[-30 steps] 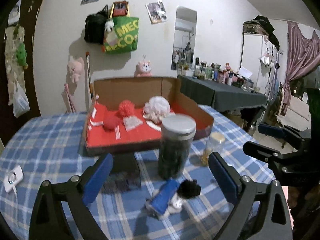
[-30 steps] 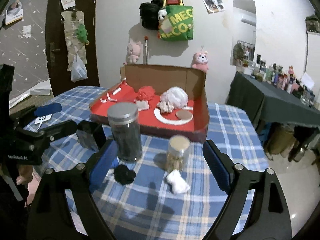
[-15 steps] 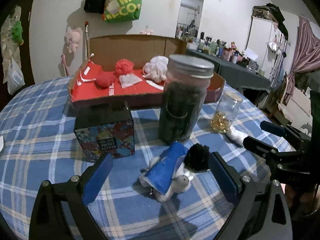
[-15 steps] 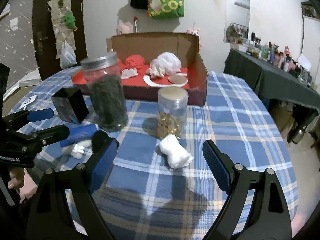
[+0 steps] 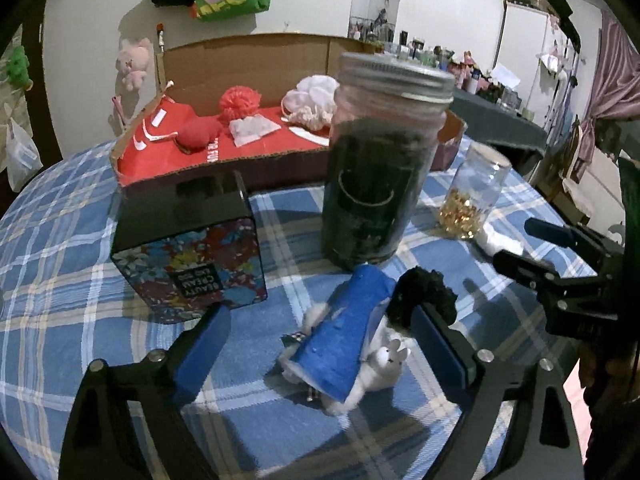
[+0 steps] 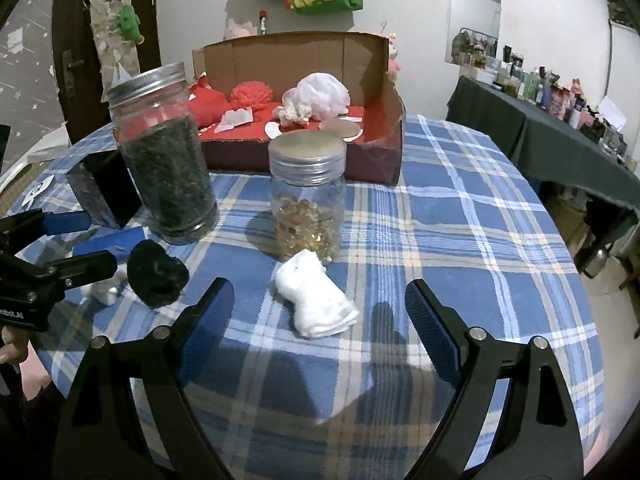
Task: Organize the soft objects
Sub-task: 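Grasp the blue cloth with the left tool while the right tool grasps the white sock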
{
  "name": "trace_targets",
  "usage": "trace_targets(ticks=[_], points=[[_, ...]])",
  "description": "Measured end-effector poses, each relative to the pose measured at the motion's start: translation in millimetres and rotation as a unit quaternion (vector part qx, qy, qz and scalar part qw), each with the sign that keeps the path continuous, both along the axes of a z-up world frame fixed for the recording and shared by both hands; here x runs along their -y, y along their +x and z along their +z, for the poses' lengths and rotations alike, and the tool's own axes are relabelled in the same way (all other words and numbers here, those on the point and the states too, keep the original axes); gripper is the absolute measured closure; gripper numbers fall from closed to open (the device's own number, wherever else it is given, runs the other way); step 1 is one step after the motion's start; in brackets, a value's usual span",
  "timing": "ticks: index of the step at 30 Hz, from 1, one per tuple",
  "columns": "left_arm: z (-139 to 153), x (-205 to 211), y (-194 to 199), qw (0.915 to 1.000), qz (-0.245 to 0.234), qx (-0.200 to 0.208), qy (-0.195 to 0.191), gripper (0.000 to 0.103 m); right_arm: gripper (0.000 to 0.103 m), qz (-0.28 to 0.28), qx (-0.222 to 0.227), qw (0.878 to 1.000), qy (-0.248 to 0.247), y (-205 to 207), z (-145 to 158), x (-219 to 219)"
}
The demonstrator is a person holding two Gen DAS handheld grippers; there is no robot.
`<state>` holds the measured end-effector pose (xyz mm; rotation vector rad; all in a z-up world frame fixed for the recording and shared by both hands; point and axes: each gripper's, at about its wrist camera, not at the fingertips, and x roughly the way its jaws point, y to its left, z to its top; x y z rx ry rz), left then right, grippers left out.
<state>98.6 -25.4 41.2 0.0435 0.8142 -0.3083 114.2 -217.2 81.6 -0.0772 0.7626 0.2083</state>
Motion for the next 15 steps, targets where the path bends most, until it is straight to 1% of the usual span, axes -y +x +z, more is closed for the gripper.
trace_targets(ticks=[2,4,5,6,7,8,9,10,11,13,15], points=[[-3.5,-0.8,2.4,1.0,-0.001,-0.007,0.003,0.016,0.022,0.004,-0.003,1.0,-0.001,3.1,-1.3,-0.1],[-7.0,-1.5,6.3,0.9999,0.0,-0.016,0.004,0.025,0.029,0.007,-0.01,1.0,0.001,7.1,-4.2,0.6],[-8.6,-2.3,7.5,0.9998,-0.001,-0.02,0.002,0.026,0.033,0.009,-0.016,1.0,0.004,9.4,-6.4,1.3],[-9.6,-4.2,8.3,0.9997,-0.004,-0.023,-0.006,0.029,0.044,0.012,-0.022,1.0,0.009,11.3,-7.8,1.9],[-9.2,-4.9,7.3,0.9997,-0.005,-0.022,-0.011,0.037,0.054,0.014,-0.026,0.999,0.012,12.2,-9.2,2.4],[-8.4,-5.1,7.6,0.9996,-0.008,-0.022,-0.014,0.042,0.058,0.016,-0.03,0.999,0.016,13.1,-10.5,3.0],[-7.6,-5.3,7.2,0.9995,-0.013,-0.023,-0.019,0.053,0.068,0.017,-0.034,0.999,0.02,13.5,-11.6,3.7],[-6.8,-4.8,6.4,0.999,-0.023,-0.026,-0.029,0.065,0.072,0.019,-0.035,0.999,0.025,13.0,-12.0,4.3],[-6.3,-4.0,6.1,0.9985,-0.03,-0.03,-0.036,0.068,0.072,0.02,-0.034,0.999,0.028,12.0,-11.5,4.4],[-4.0,-3.1,2.8,0.9988,-0.025,-0.024,-0.033,0.072,0.079,0.024,-0.028,0.999,0.04,7.8,-8.8,3.9],[-1.5,-4.0,0.5,0.9987,-0.024,-0.021,-0.04,0.077,0.079,0.028,-0.019,0.998,0.051,2.8,-4.0,1.0]])
